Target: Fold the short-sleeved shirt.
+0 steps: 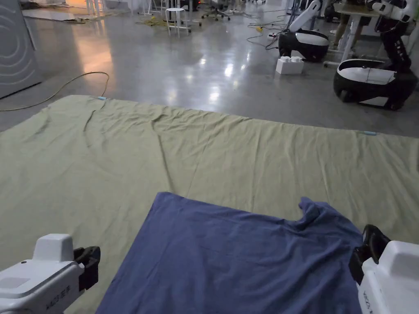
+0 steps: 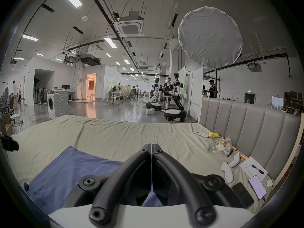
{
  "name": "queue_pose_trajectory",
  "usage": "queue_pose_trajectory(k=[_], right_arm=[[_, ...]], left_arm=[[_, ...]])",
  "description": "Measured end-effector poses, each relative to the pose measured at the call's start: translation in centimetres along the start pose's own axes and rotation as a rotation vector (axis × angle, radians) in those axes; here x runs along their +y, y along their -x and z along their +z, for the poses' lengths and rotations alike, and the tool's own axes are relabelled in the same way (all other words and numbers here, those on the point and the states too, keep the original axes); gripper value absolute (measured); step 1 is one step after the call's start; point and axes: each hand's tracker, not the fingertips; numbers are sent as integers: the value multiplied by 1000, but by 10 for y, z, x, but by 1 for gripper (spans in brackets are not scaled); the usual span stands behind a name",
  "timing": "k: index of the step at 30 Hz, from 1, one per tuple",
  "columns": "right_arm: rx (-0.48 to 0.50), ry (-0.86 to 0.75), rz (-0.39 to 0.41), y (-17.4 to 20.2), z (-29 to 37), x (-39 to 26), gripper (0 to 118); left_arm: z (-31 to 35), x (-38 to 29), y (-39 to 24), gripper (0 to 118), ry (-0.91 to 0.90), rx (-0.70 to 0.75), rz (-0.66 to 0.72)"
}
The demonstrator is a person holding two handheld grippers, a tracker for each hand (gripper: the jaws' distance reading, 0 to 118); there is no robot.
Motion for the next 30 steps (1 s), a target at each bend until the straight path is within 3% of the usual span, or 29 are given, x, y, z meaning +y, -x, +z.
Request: queue_pose_trajectory(k=[4, 5, 8, 9, 14, 18, 20, 22, 25, 30], right_arm=[[9, 33, -1, 0, -1, -9, 1], [11, 44, -6, 1, -2, -11, 1], [17, 74, -15, 2, -2, -17, 1], [20, 82, -14, 3, -2, -19, 1], [30, 106, -9, 4, 0, -27, 1], [35, 125, -4, 2, 2, -33, 1], [33, 132, -2, -1, 3, -35, 1], [26, 137, -4, -4, 5, -38, 1], [14, 150, -11, -10, 6, -42, 1], [5, 184, -31, -25, 10, -47, 1]], left_arm=[[-3, -21, 28, 3, 164, 0, 62], [-3, -25, 30, 11, 172, 0, 62], [-9, -41, 35, 58, 280, -48, 72], [-14, -45, 34, 64, 324, -68, 67], [-43, -68, 24, 64, 393, 12, 31], [-67, -83, 18, 57, 444, 29, 101], [-65, -87, 7, 57, 418, 71, 19], [-63, -87, -3, 48, 421, 86, -56], [-62, -86, -8, 14, 437, 56, -28], [-63, -84, -15, 7, 455, 37, -86]])
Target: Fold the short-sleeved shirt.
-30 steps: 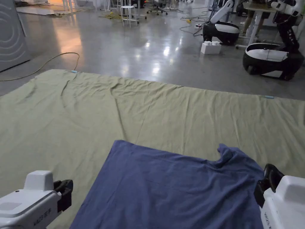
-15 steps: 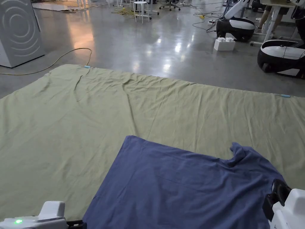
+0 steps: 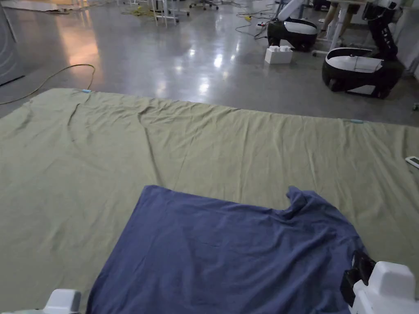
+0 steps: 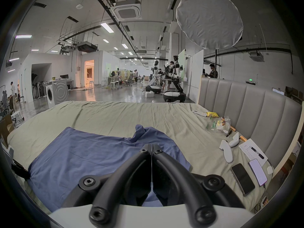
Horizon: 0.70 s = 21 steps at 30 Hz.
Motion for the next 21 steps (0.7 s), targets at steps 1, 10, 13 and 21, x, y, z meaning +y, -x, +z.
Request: queue_pose_trajectory(k=[1, 10, 13, 21], right_arm=[[1, 9, 0, -5, 3, 0, 1], [24, 449, 21, -70, 19, -21, 46], [-33, 587, 20, -82, 27, -50, 57], [-55, 784, -54, -82, 26, -112, 65]], left_arm=[[2, 2, 3, 7, -1, -4, 1], [16, 1, 12, 6, -34, -35, 19], [16, 0, 10, 6, -37, -29, 9], [13, 0, 11, 6, -29, -33, 14]])
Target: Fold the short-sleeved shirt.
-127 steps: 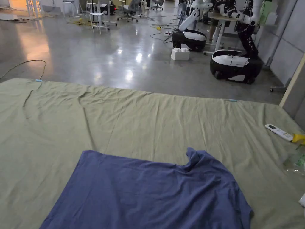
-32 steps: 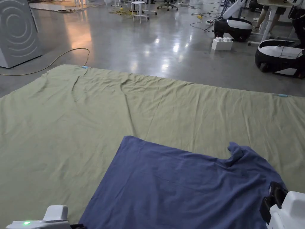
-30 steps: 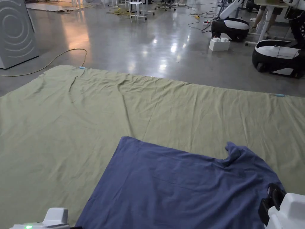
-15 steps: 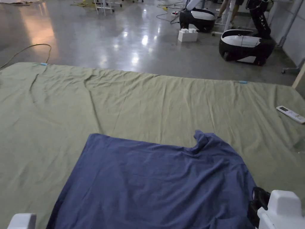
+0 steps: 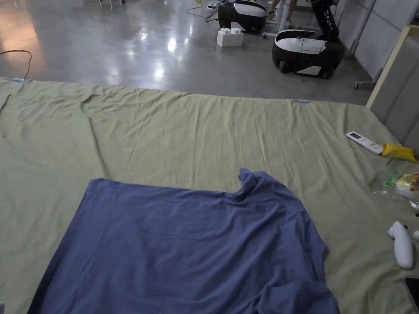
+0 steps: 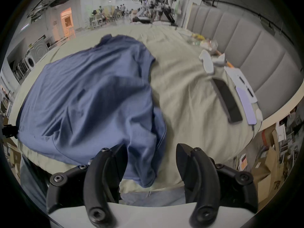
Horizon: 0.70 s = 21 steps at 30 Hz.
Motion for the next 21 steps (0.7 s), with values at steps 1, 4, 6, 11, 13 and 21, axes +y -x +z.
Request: queue_pose_trajectory(k=[1, 4, 6, 11, 13, 21], right_arm=[[5, 11, 0, 2, -5, -1, 65], [20, 40, 8, 11, -18, -2, 51], [8, 35, 62, 16, -15, 1, 29], [26, 29, 189, 22, -9, 5, 9], [19, 28, 194, 20, -2, 6, 7], [20, 18, 176, 9, 18, 6, 7]], left_arm=[[0, 0, 0, 6, 0, 0, 1], [-3, -1, 0, 6, 1, 3, -2], [-3, -2, 0, 6, -2, 4, -1], [-1, -3, 1, 6, -13, -4, 11], [3, -2, 2, 6, -23, -10, 21], [14, -2, 2, 6, -63, -23, 21]])
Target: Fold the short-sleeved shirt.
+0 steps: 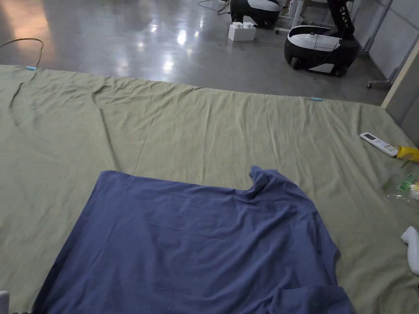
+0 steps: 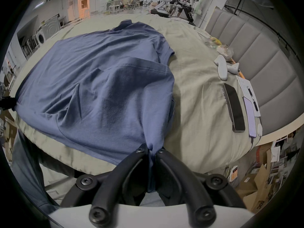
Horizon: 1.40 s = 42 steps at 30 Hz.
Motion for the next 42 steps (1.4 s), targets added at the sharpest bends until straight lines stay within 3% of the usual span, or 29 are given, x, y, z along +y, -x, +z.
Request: queue_pose_trajectory(k=[7, 10, 16, 26, 36, 39, 41, 42], right_arm=[[58, -112, -93, -9, 24, 12, 6], [125, -170, -177, -17, 36, 27, 6], [106, -232, -162, -21, 40, 78, 6], [83, -260, -236, -38, -16, 173, 6], [72, -161, -197, -35, -100, 232, 7], [66, -129, -137, -31, -121, 236, 9], [62, -122, -122, -28, -129, 235, 21], [52, -120, -120, -27, -133, 232, 34]], left_arm=[[14, 15, -3, 6, -122, -2, 6], [20, 31, -8, 6, -183, -1, 7], [12, 80, -22, 6, -239, -9, 7], [-30, 167, -44, 6, -251, 5, 56], [-122, 209, -49, 5, -129, 44, 37], [-140, 207, -47, 5, -93, 59, 34], [-147, 204, -47, 6, -80, 57, 40], [-149, 202, -47, 7, -81, 64, 38]])
